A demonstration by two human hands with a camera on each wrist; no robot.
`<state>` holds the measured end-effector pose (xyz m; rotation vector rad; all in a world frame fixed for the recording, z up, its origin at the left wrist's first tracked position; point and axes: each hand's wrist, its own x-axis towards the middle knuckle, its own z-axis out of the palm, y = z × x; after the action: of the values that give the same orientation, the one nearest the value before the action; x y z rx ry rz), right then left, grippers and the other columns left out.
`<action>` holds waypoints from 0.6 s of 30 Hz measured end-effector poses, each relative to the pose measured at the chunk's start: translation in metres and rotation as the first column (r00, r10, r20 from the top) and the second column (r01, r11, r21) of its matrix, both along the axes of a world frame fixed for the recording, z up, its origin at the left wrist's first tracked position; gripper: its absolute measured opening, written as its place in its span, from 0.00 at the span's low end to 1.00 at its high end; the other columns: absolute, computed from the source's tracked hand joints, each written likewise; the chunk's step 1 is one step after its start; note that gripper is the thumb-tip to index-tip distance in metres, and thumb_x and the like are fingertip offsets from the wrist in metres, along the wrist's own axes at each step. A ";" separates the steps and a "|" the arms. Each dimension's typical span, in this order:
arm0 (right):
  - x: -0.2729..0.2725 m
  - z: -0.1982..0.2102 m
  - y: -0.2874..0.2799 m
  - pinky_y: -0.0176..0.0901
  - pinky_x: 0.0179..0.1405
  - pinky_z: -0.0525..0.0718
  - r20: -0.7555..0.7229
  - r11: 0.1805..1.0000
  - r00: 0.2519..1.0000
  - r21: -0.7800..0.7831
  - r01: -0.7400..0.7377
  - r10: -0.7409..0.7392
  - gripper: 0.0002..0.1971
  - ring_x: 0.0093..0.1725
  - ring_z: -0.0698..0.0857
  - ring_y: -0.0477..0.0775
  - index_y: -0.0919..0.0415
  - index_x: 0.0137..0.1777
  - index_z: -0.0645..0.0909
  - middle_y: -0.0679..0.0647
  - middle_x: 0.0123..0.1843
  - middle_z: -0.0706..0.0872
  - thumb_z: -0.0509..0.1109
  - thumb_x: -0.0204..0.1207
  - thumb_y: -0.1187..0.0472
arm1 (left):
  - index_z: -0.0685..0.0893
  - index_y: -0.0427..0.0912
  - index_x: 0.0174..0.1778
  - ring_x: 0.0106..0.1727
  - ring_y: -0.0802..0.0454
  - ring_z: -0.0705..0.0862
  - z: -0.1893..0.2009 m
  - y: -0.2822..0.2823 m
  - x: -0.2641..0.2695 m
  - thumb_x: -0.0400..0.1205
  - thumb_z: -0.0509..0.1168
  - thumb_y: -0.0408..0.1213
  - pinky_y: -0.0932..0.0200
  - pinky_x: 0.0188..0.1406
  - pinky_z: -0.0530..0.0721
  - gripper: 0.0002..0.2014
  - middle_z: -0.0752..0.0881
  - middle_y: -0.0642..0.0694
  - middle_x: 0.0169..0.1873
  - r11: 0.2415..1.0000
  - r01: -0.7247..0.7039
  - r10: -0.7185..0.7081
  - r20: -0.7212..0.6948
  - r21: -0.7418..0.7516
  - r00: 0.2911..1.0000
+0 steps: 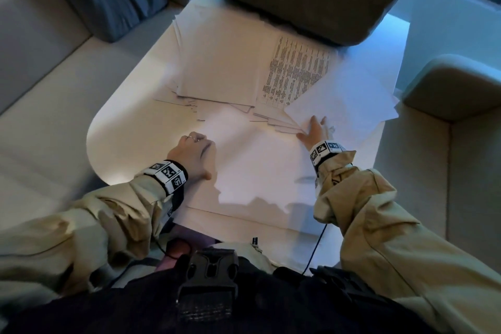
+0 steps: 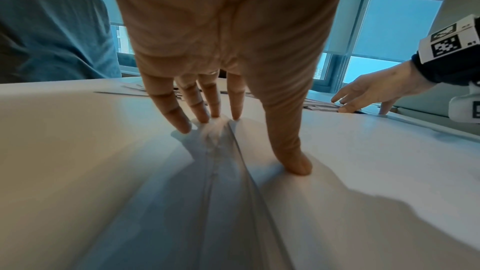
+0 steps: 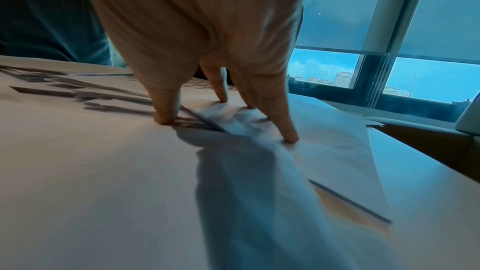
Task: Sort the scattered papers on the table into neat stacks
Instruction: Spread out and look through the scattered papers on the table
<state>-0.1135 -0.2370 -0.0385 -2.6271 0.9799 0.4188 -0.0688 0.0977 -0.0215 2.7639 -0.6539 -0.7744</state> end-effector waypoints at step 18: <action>-0.016 0.059 -0.007 0.51 0.51 0.79 0.215 0.993 0.977 -0.119 0.013 0.012 0.18 0.57 0.83 0.70 0.58 0.62 0.82 0.67 0.58 0.84 0.56 0.79 0.69 | 0.67 0.54 0.75 0.73 0.50 0.62 -0.001 0.002 0.000 0.62 0.78 0.53 0.48 0.65 0.76 0.45 0.63 0.54 0.73 1.000 -0.011 0.011 0.017 -0.014 1.000</action>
<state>-0.1291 -0.2445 0.0209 -2.7070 0.9609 0.0734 -0.0690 0.0998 -0.0229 2.7622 -0.6446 -0.7424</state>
